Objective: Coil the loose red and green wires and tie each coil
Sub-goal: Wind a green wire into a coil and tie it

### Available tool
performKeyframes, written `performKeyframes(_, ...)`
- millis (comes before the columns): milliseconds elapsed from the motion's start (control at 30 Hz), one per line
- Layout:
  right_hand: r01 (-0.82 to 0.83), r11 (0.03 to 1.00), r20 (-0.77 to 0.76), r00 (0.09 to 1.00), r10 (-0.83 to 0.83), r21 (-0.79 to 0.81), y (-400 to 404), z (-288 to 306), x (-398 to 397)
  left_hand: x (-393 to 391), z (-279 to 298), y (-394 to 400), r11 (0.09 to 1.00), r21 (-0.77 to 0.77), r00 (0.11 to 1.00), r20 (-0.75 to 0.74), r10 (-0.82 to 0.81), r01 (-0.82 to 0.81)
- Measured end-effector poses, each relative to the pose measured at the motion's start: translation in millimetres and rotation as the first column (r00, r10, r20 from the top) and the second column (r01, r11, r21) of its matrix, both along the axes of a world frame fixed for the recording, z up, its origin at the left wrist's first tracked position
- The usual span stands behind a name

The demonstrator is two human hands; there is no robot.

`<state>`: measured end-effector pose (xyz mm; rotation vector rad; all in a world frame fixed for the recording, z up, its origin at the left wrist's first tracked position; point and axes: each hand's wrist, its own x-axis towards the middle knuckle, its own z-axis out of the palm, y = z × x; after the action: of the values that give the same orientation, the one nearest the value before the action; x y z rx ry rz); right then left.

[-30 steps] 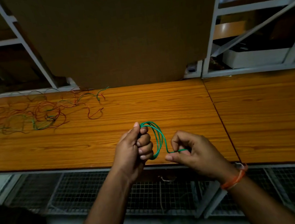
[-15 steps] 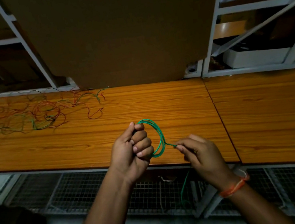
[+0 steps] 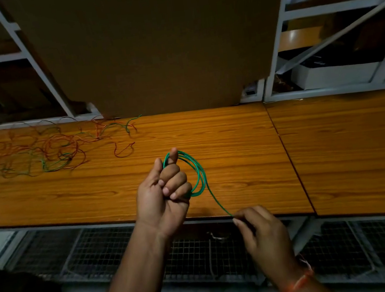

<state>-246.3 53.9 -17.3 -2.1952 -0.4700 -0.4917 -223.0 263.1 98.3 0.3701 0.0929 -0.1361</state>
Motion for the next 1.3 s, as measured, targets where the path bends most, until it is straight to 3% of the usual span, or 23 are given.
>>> performKeyframes(333,-0.192,0.981,0.11,0.976,0.188,0.028,-15.5,60.9,14.8,1.3,-1.0,-11.4,0.969,0.223,0.991,-0.056,0.12,-0.105)
performKeyframes(467,-0.275,0.956,-0.146,0.946,0.288,0.101,-18.2,68.5,22.9,1.8,-0.4,-7.1,0.983,0.146,0.993,-0.023,0.12,-0.115)
performKeyframes(567,-0.39,0.885,-0.412,0.785,0.464,0.254,-22.6,63.4,25.5,2.7,1.3,5.2,0.991,0.009,0.99,0.048,0.136,-0.136)
performKeyframes(633,-0.348,0.853,-0.502,0.696,0.513,0.39,-22.6,52.4,21.8,4.0,3.3,14.0,0.985,-0.03,0.982,0.082,0.173,-0.171)
performKeyframes(667,-0.291,0.854,-0.521,0.693,0.499,0.431,-21.7,45.0,18.7,4.8,4.4,17.5,0.98,-0.029,0.976,0.088,0.2,-0.198)
performKeyframes(700,-0.23,0.877,-0.503,0.746,0.438,0.423,-20.5,38.4,15.0,5.7,5.4,20.1,0.974,-0.019,0.97,0.091,0.226,-0.226)
performKeyframes(767,-0.099,0.969,-0.337,0.925,0.173,0.226,-19.0,29.7,11.3,7.1,8.0,22.8,0.961,0.027,0.958,0.093,0.272,-0.275)
performKeyframes(833,-0.072,0.997,-0.099,0.992,0.075,0.035,-18.1,32.2,9.8,8.4,8.1,22.1,0.946,0.104,0.95,0.089,0.299,-0.307)
performKeyframes(933,-0.231,0.959,-0.003,0.972,0.234,-0.166,-14.5,46.2,9.9,9.2,4.9,14.6,0.896,0.277,0.938,0.093,0.333,-0.346)
performKeyframes(1033,-0.485,0.83,-0.068,0.871,0.486,-0.276,-7.0,66.1,9.8,8.0,-0.9,3.5,0.806,0.461,0.927,0.142,0.347,-0.372)
performKeyframes(1100,-0.607,0.773,-0.093,0.794,0.601,-0.186,-4.6,85.9,8.3,4.4,-3.8,-2.5,0.758,0.543,0.931,0.163,0.327,-0.361)
performKeyframes(1167,-0.578,0.816,-0.024,0.816,0.578,-0.026,-5.7,105.1,6.1,1.0,-5.2,-3.0,0.741,0.569,0.932,0.165,0.323,-0.357)
performKeyframes(1233,-0.402,0.891,-0.041,0.907,0.419,0.209,-9.7,111.9,9.6,0.6,-7.2,3.8,0.757,0.543,0.927,0.129,0.351,-0.362)
performKeyframes(1300,-0.188,0.895,-0.185,0.941,0.281,0.404,-14.7,106.6,20.0,0.3,-7.4,15.4,0.793,0.504,0.933,0.084,0.351,-0.343)
